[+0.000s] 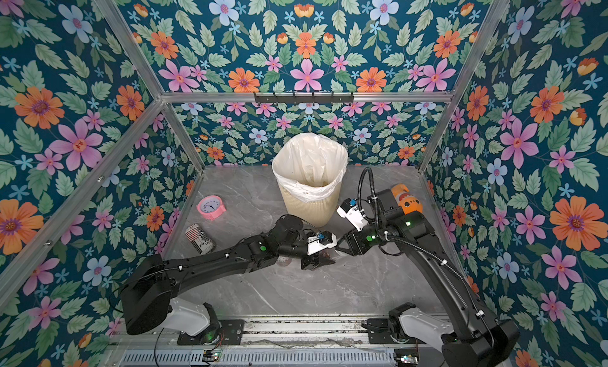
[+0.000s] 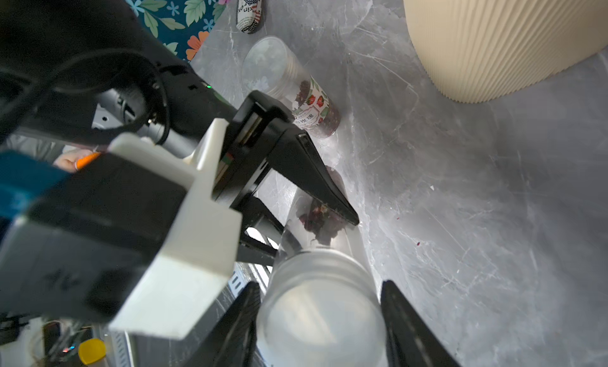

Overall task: Empty the moldy dried flower tea in the jars
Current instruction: Unscrew the lid from the jar.

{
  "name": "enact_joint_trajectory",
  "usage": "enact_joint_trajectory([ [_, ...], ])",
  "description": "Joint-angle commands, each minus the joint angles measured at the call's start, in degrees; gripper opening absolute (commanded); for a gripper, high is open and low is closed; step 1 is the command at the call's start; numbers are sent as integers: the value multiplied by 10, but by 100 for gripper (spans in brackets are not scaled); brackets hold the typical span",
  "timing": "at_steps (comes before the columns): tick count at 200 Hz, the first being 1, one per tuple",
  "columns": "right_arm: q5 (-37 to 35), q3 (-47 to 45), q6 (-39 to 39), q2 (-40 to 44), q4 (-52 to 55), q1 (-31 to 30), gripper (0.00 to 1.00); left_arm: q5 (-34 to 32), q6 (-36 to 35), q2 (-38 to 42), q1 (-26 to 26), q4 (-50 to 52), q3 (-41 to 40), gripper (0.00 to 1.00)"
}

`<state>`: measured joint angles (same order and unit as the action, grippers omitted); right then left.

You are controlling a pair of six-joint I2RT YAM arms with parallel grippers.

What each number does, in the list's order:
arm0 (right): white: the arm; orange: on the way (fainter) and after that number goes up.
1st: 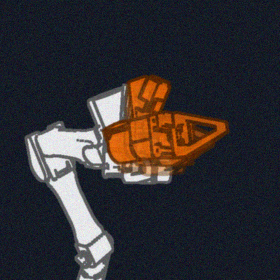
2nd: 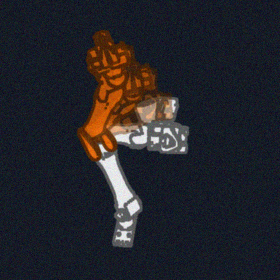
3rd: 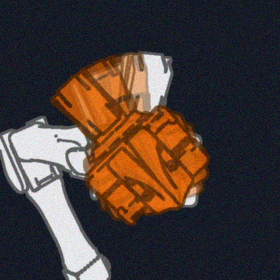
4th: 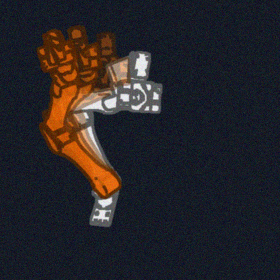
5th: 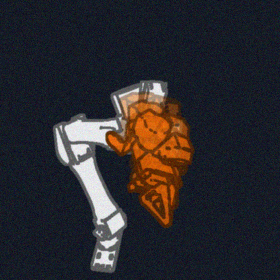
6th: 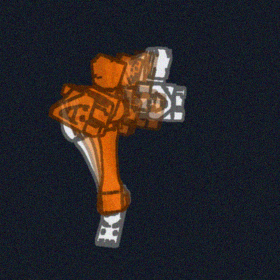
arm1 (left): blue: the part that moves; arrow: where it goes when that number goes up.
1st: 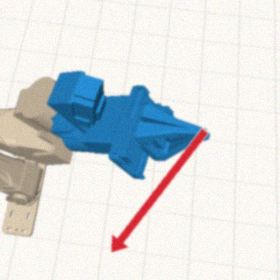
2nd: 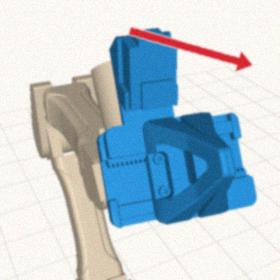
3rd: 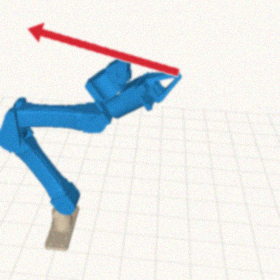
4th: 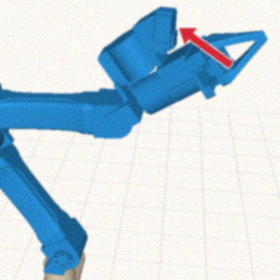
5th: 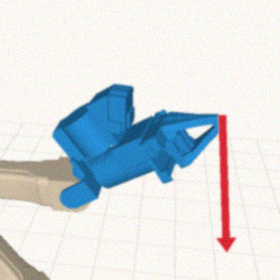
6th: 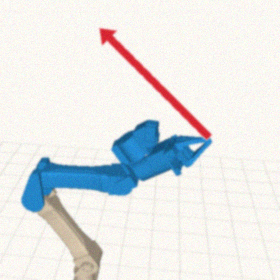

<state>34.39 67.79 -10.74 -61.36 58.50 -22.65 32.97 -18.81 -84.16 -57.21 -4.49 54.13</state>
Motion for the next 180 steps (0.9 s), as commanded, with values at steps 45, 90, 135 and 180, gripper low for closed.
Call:
enact_joint_trajectory([
  [45, 9, -50, -105, 89, -11, 0, 63, 50, -26, 2, 13, 5, 29, 51],
  [90, -8, -15, -15, 40, -2, 0, 79, 20, -20, -3, 13, -30, 18, 50],
  [135, -33, 41, 116, -20, 4, 2, 82, -115, 4, 8, 12, -121, -25, 50],
  [180, -62, 80, 243, -81, -20, 7, 75, -219, 24, 13, 7, -225, -66, 50],
])
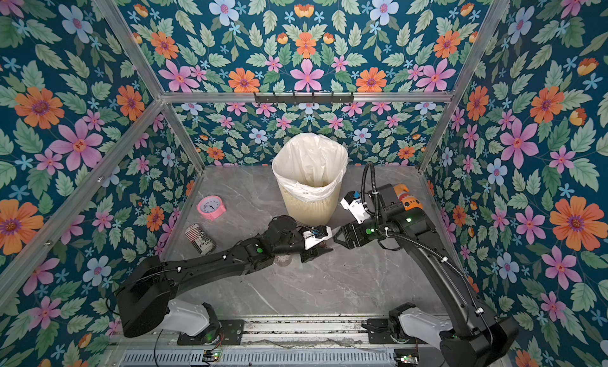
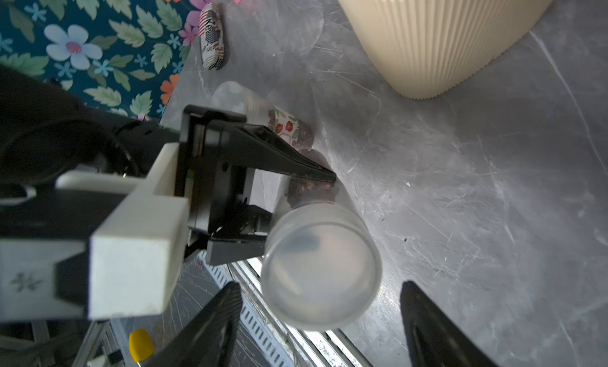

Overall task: Empty the moldy dried flower tea in the jars
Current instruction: Unscrew the lid from the jar.

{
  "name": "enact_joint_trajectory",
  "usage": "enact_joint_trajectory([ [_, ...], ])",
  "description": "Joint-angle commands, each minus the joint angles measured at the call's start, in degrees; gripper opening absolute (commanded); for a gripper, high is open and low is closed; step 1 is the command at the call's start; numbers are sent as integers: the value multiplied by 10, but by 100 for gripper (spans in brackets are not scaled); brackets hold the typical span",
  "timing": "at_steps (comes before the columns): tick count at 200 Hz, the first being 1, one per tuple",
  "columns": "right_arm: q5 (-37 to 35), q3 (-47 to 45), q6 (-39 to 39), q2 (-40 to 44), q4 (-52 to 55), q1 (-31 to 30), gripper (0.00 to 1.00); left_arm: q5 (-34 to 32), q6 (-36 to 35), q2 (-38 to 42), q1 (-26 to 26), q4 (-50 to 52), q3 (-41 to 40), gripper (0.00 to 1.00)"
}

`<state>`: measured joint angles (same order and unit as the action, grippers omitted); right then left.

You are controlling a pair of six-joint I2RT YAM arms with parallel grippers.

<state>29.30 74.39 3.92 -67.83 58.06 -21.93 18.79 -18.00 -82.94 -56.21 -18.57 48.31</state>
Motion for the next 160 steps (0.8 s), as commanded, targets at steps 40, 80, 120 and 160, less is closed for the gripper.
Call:
enact_joint_trajectory([
  [40, 26, 15, 151, -37, -82, -2, 75, -136, -1, -12, -12, -89, -10, 50],
  [80, 17, 20, 153, -60, -83, -4, 70, -153, -12, -11, -12, -105, -21, 50],
  [120, 21, 22, 137, -61, -66, -4, 59, -138, -16, -12, -13, -95, -17, 50],
  [160, 50, 17, 49, -45, -35, -4, 55, -27, -32, 6, -13, -30, -4, 51],
])
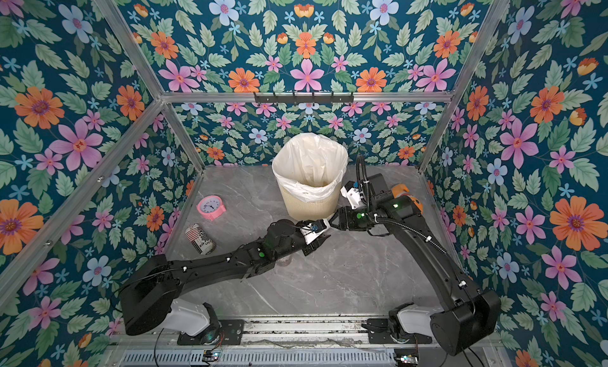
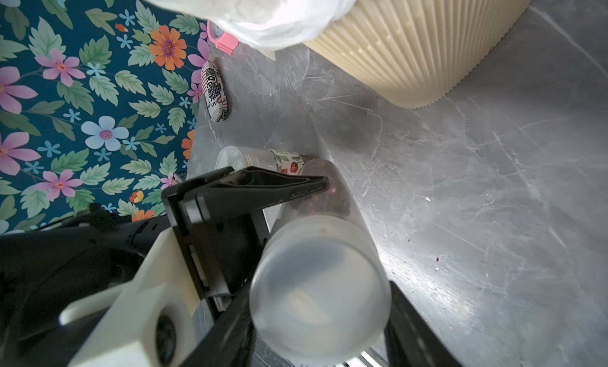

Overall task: Empty the moldy dried flower tea in the jars
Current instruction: Unscrew the lid from the jar.

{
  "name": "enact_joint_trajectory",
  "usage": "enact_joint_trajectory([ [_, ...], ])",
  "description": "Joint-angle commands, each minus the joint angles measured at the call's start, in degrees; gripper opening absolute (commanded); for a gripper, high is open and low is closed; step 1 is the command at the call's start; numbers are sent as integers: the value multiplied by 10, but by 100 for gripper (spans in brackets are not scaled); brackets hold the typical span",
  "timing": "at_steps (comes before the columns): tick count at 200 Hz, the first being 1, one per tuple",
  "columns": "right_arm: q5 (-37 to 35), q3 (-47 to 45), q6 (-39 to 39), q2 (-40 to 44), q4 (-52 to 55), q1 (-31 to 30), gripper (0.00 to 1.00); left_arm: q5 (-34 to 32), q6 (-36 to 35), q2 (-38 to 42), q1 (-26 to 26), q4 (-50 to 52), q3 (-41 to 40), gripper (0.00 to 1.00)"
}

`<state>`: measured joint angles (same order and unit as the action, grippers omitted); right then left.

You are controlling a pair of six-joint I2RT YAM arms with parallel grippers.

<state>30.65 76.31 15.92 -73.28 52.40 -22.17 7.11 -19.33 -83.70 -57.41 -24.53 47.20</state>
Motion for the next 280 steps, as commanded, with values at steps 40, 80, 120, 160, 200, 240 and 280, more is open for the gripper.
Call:
enact_joint_trajectory([
  [40, 67, -46, -218, 54, 31, -2, 54, 214, -43, 36, -1, 115, 30, 50],
  [80, 92, -103, -333, 120, 7, -6, 55, 292, -54, 35, -1, 187, 61, 50],
  [120, 68, -128, -341, 170, -39, -17, 67, 279, -64, 17, -1, 200, 77, 50],
  [160, 45, -55, -262, 105, 44, -14, 76, 157, -39, 26, -1, 87, 33, 50],
  [200, 51, -25, -147, 69, 31, 14, 77, 24, -18, 17, -8, -6, 0, 51],
  [240, 26, 13, -50, 5, 27, 13, 74, -76, -24, 0, -26, -47, -13, 51],
  [280, 20, 19, -29, -15, 21, 13, 69, -105, -18, 3, -29, -50, -17, 51],
])
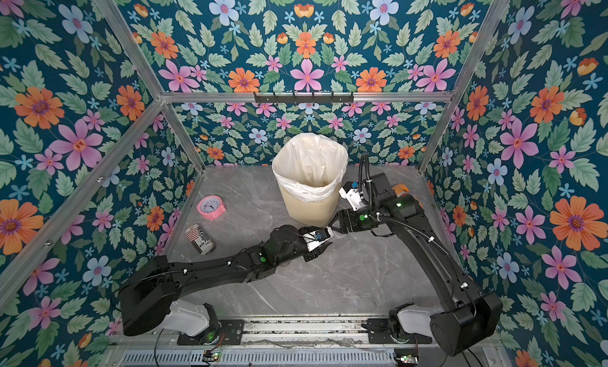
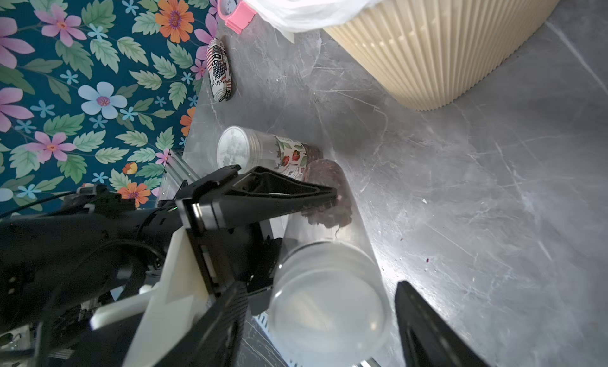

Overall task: Empty the moldy dried flower tea in the jars
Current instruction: Unscrew the lid from the jar.

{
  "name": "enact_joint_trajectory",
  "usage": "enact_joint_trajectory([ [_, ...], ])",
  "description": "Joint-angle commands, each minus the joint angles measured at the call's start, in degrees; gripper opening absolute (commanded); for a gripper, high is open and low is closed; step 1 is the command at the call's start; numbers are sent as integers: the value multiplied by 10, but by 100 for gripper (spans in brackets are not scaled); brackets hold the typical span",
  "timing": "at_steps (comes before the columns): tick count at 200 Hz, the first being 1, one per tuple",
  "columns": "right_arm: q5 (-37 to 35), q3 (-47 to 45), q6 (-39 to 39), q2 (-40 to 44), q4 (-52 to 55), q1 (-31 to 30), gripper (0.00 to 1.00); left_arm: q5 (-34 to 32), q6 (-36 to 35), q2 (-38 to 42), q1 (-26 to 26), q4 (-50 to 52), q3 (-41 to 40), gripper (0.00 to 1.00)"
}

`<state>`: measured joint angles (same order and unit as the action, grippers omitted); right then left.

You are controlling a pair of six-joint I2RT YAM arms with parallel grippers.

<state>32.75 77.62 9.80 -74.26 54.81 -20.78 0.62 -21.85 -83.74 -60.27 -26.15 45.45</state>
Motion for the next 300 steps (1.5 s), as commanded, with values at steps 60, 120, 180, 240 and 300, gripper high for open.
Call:
enact_joint_trajectory([
  [60, 7, 8, 22, -16, 8, -7, 60, -24, 12, 4, -2, -25, 4, 50],
  [120, 47, -19, -113, 28, 39, -9, 55, 146, -12, 35, 0, 85, 26, 51],
  [180, 58, -109, -258, 125, 1, -18, 54, 320, -38, 26, 3, 237, 95, 50],
  [240, 48, -143, -288, 165, -48, -28, 70, 341, -35, 21, 10, 240, 106, 50],
  [300, 20, -65, -188, 101, 31, -27, 87, 183, 12, 32, 10, 64, 28, 50],
])
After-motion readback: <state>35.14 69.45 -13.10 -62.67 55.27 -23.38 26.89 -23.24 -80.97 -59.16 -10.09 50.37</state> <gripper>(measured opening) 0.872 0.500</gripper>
